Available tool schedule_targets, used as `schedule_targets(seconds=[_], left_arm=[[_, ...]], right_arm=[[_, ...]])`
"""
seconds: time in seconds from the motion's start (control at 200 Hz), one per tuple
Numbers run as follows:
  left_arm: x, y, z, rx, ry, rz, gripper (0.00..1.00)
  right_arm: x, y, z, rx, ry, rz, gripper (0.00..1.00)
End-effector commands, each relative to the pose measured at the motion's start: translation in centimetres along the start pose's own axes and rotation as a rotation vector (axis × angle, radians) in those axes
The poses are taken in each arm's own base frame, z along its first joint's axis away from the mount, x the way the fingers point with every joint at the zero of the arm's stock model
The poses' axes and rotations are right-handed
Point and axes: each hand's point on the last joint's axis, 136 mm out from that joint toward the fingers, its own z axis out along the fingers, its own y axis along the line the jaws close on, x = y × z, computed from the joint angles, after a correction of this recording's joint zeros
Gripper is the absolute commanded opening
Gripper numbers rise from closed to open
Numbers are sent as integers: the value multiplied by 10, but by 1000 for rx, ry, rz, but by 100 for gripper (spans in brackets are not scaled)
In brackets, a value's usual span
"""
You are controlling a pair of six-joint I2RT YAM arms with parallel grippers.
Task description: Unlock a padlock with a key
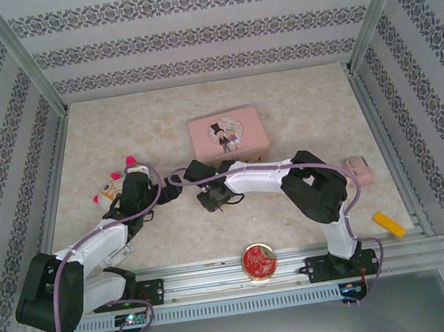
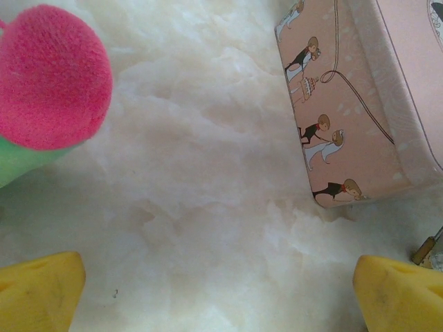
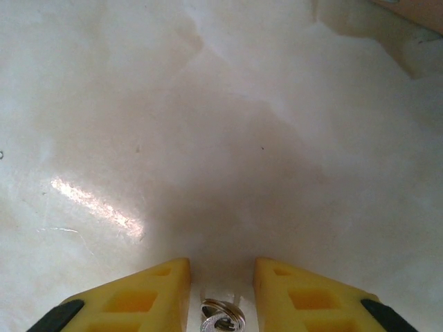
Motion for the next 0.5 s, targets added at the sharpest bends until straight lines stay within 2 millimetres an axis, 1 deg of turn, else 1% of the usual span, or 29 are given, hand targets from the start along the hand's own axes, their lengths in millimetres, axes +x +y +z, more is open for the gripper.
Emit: schedule_targets(seconds=[0.0, 0.215, 0.305, 0.4, 0.495], left_arm=[[-5, 3, -2, -9, -11, -22, 99], [-6, 3, -2, -4, -9, -30, 99], [-6, 3, -3, -3, -9, -30, 99], [-6, 3, -3, -3, -10, -31, 99], [-5, 3, -3, -2, -9, -28, 99]], right_arm=[[19, -3, -2, 3, 63, 15, 30], [21, -4, -5, 8, 68, 25, 26], [22, -4, -9, 8, 63, 33, 21], [22, -5, -12, 11, 52, 38, 11], [19, -6, -15, 14, 32, 48, 4]])
